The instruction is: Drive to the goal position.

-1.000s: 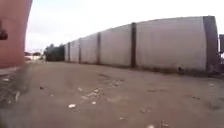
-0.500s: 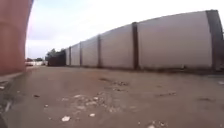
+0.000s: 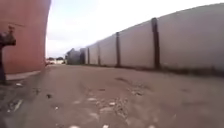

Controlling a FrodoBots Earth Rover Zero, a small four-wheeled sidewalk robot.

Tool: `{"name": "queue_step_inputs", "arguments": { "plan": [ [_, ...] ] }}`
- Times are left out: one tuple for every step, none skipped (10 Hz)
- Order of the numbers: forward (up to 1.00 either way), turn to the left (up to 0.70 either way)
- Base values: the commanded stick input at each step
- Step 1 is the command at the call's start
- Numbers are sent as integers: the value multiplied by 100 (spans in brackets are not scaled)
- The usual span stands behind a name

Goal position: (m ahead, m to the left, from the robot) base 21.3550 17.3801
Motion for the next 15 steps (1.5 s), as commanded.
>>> {"name": "queue_step_inputs", "arguments": {
  "plan": [
    [50, 0],
    [50, 0],
    [50, 37],
    [50, 50],
    [50, 50],
    [50, 50],
    [50, 50],
    [50, 50],
    [50, 50],
    [50, 47],
    [50, 24],
    [50, 0],
    [50, 0],
    [50, 0],
    [50, 0]
  ]
}}
